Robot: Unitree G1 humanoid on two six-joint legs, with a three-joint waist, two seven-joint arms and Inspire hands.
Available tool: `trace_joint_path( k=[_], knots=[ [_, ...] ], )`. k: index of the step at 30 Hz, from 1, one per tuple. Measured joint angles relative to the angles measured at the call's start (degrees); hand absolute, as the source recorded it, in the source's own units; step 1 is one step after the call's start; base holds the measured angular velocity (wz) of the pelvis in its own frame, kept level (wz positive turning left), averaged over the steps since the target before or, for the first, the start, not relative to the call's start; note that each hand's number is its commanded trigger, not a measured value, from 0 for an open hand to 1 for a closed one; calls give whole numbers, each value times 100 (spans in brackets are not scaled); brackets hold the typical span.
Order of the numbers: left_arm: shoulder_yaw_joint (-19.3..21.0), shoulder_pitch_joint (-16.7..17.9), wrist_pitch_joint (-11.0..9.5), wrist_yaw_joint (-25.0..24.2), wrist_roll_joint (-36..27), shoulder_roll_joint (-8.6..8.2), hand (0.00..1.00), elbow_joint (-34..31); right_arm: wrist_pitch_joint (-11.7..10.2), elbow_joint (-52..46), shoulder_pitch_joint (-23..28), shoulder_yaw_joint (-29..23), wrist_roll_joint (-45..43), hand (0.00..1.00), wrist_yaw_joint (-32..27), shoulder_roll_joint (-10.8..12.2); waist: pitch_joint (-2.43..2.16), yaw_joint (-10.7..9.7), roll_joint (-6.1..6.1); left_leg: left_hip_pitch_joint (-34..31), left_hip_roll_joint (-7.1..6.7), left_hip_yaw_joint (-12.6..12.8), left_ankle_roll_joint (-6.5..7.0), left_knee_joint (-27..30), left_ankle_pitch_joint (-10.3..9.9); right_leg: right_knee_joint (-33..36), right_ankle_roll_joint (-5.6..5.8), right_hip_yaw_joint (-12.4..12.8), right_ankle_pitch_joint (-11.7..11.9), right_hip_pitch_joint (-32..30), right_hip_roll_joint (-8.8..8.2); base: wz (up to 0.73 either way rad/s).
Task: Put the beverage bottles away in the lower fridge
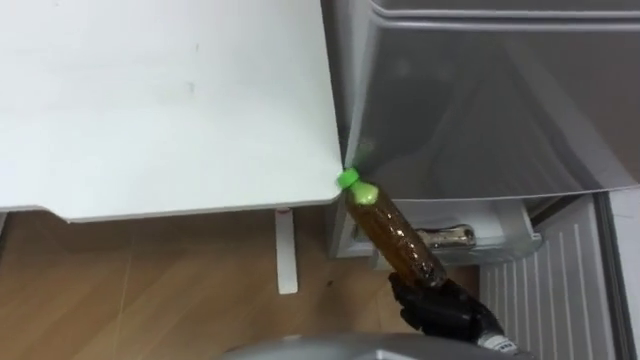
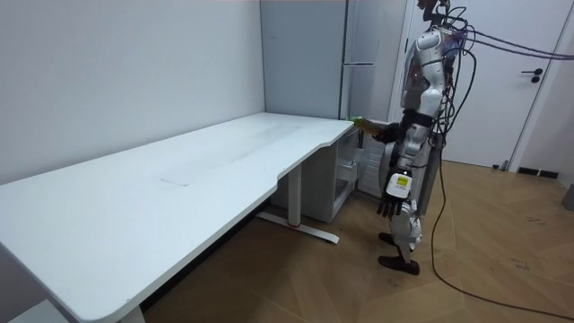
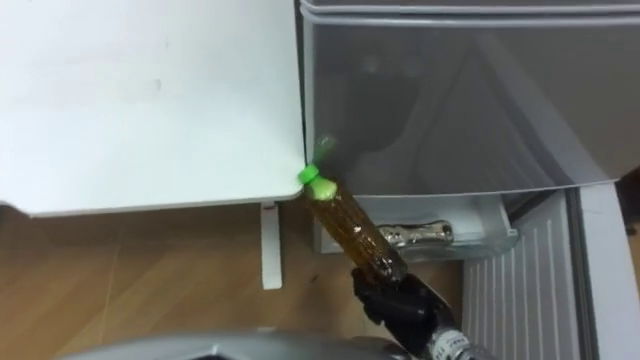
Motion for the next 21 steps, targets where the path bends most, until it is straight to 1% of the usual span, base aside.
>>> trace_joint_path(
  k=[1, 3, 4, 5, 6, 7, 8, 11, 12, 13, 15, 17, 19, 21],
  knots=[
    [0, -8, 0, -23, 0, -1, 0, 1, -1, 0, 14, -10, 5, 100, -23, 1, 5, -20, -18, -3, 1, 7, -1, -5, 0, 4, 0, 6, 0, -23, 3, -14],
    [-1, -105, 0, -115, 38, -1, 0, 16, -43, -1, 43, -44, 7, 100, -82, 9, 3, -163, -21, -27, 6, 76, -3, -18, -1, 16, -4, 46, 2, -71, 12, -11],
    [-1, -131, -2, -130, 85, -1, 0, 25, -58, -3, 44, -72, 7, 100, -82, 19, 2, -192, -25, -26, 6, 85, -3, -17, -1, 18, -4, 61, 2, -73, 13, -12],
    [-2, -177, -9, -159, 181, -1, 0, 36, -78, -14, 45, -156, 7, 100, -84, 34, 13, -212, -39, 0, 9, 151, -3, -19, -2, 31, -4, 116, 2, -78, 21, -24],
    [-6, -226, -11, -197, 271, 2, 0, 26, -165, -15, 43, -193, -8, 100, -136, 31, 9, -244, -34, 10, 12, 225, -4, -24, -3, 82, -4, 191, 2, -152, 32, -29],
    [-7, -250, -13, -206, 281, 4, 0, 16, -188, -19, 23, -222, -44, 100, -167, 35, 9, -268, -34, 10, 13, 258, -4, -31, -4, 105, -4, 224, 2, -169, 35, -33],
    [-7, -275, -20, -224, 395, 1, 0, 14, -209, -35, -62, -273, -194, 100, -225, 41, 5, -306, -28, 8, 13, 307, -3, -46, -4, 143, -4, 312, 3, -233, 50, -35],
    [-18, -346, -30, -304, 566, 1, 0, 6, -256, -167, -148, -531, -456, 100, -502, 130, 5, -408, -23, -3, 13, 432, 1, -48, -11, 243, -4, 441, 3, -345, 72, -28],
    [-50, -350, -65, -323, 605, 1, 0, 4, -276, -221, -206, -577, -520, 100, -630, 135, 5, -439, -20, -3, 13, 468, -1, -47, -24, 295, -5, 491, 4, -394, 89, -22],
    [-65, -355, -69, -321, 604, 0, 0, 4, -284, -277, -206, -600, -550, 100, -686, 137, 10, -464, -34, -9, 13, 470, 0, -47, -25, 307, -5, 488, 4, -405, 89, -16],
    [-110, -395, -124, -321, 636, -4, 0, 7, -401, -354, -208, -629, -640, 100, -905, 149, 4, -478, -27, -59, 11, 469, 5, -37, -29, 332, -10, 496, 8, -429, 89, -2],
    [-109, -375, -136, -319, 641, -4, 0, 10, -416, -353, -204, -627, -648, 100, -1052, 160, 9, -473, -38, -59, 13, 461, 4, -36, -28, 336, -11, 494, 8, -439, 90, 0],
    [-109, -338, -138, -319, 641, -4, 0, 8, -432, -360, -209, -628, -644, 100, -1161, 161, 4, -471, -23, -69, 13, 456, 4, -37, -29, 317, -11, 493, 8, -458, 90, 0],
    [-109, -312, -138, -319, 651, -4, 0, 6, -435, -304, -311, -628, -611, 100, -1310, 174, 4, -469, -31, -75, 13, 454, 4, -39, -29, 293, -11, 473, 8, -426, 88, 0]
  ],
)
